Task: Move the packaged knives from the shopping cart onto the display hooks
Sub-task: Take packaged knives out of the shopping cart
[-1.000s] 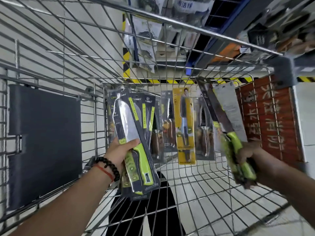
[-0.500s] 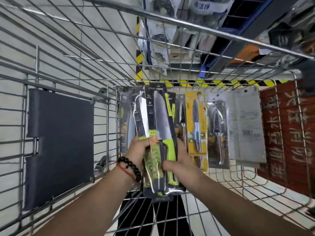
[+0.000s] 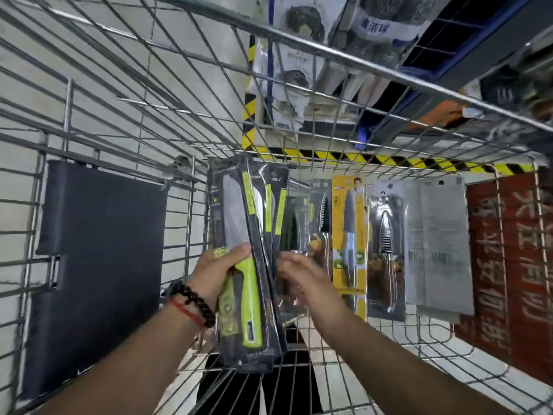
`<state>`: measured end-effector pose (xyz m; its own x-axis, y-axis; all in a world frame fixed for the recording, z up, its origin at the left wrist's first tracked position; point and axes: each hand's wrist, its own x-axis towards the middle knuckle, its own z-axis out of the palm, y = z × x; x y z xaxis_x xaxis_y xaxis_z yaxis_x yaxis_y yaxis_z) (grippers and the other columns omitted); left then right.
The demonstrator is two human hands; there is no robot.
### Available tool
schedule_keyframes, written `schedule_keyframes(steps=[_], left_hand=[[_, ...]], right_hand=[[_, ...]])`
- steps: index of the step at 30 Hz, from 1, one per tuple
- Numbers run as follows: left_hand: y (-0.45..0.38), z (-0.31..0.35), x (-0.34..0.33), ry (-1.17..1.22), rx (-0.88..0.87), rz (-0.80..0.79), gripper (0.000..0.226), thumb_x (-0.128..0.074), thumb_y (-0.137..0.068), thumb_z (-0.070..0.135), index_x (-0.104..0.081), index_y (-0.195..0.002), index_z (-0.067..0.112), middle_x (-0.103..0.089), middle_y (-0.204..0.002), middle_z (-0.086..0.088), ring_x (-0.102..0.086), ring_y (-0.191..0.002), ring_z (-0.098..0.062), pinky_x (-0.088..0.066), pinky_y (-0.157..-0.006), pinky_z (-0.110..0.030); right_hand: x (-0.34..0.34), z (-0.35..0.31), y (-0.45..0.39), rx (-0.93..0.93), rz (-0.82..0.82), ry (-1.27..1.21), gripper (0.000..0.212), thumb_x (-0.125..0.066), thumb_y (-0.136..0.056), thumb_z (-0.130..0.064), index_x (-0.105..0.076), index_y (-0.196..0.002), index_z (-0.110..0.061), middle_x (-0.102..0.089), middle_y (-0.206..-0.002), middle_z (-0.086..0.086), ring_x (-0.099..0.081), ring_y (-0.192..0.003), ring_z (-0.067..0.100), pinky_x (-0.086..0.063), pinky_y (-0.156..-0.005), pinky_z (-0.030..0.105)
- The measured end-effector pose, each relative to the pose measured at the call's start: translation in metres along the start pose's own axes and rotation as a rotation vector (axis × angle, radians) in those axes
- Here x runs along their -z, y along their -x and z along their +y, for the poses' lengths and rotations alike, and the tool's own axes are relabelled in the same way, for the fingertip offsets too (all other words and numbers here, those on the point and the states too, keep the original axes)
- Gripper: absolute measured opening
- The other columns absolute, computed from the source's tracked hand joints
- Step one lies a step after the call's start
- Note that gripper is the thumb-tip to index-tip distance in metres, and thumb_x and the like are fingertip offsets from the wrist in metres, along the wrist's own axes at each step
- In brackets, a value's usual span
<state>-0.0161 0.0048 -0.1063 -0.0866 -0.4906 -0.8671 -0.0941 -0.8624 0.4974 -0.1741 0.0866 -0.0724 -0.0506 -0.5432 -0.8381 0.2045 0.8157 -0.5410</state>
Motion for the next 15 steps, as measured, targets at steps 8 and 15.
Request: schedule_keyframes(steps=[8,15], left_hand=[[-0.031,-0.026,0.022,-0.055,0.049,0.072,0.123,-0.091,-0.035,0.065,-0.043,-0.14,0.022,-0.053,-0.14,-0.01,-0.055,-0.122,-0.036,-0.043,-0.101,-0.057],[-0.027,-0.016,0.019,-0.025,0.041,0.001,0.1,-0.09,-0.038,0.06,-0.058,-0.122,0.017,-0.074,-0.098,-0.006,-0.067,-0.085,-0.029,-0.044,-0.098,-0.06]], right_hand=[[0.022,0.017,-0.093,0.356,-0.081,1.757,0.061,-0.038,-0.098,-0.046,-0.017,-0.153,-0.03,0.013,-0.162,0.006,0.018,-0.148,0.029,0.011,-0.117,0.057],[0.05,0.022,-0.081,0.296,0.081,1.753,0.053,-0.045,-0.095,-0.047,-0.028,-0.145,-0.038,0.008,-0.164,0.003,0.012,-0.149,0.033,0.01,-0.116,0.06]])
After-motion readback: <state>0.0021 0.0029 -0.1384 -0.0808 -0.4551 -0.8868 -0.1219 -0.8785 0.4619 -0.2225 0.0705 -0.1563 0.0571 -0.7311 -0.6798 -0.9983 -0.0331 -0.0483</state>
